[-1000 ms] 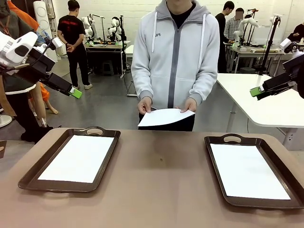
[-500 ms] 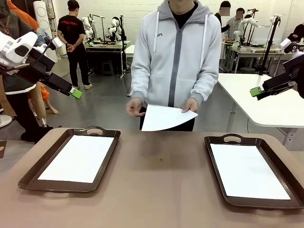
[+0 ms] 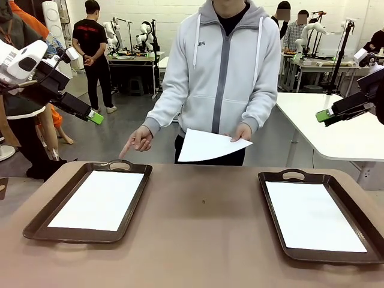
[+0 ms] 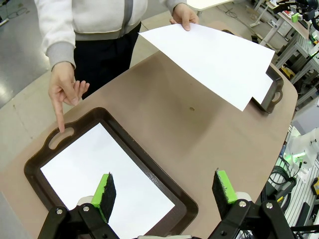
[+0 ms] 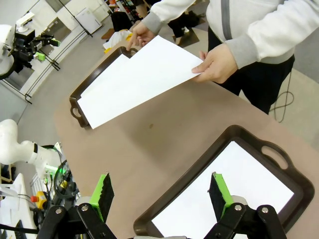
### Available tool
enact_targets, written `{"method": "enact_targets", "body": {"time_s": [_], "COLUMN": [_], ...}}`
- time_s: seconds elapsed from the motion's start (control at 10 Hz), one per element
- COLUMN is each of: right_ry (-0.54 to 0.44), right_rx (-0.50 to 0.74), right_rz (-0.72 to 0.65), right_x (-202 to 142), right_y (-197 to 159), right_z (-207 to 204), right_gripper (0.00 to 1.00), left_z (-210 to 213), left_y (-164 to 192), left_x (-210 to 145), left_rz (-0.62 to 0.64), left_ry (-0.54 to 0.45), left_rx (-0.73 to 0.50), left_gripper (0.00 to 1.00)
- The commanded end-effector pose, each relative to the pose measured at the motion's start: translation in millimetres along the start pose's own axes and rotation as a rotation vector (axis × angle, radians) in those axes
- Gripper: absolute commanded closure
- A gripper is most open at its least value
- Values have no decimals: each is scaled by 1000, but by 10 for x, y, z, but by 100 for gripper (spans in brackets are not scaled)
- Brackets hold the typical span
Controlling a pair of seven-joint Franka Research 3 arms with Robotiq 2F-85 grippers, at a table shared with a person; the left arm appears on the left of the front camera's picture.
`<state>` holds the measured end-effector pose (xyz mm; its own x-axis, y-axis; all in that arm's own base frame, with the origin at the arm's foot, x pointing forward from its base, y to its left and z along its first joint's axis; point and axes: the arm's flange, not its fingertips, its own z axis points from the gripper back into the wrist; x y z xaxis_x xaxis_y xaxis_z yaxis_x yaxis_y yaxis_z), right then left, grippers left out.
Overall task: Sort the A4 documents.
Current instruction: Receive the A4 Paper.
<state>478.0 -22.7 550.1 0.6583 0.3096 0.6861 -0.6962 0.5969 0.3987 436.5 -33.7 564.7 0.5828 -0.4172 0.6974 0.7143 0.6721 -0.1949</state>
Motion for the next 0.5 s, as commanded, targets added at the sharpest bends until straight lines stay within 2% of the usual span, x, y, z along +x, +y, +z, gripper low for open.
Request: {"method": "enact_targets", "body": {"time_s": [0.0,0.4], "right_ry": [0,0], "right_rx": [3,3], "right_rz": [4,4], "right_x": [1,1], "right_y": [4,4], "right_z": [0,0], "right_gripper": [0,0], "left_z": [1,1], "left_y": [-5,-5], "left_x": [1,1], "left_rz": [-1,-1], "left_ry": [-1,-1], "left_rx": [-1,-1], "left_gripper": [0,0]}}
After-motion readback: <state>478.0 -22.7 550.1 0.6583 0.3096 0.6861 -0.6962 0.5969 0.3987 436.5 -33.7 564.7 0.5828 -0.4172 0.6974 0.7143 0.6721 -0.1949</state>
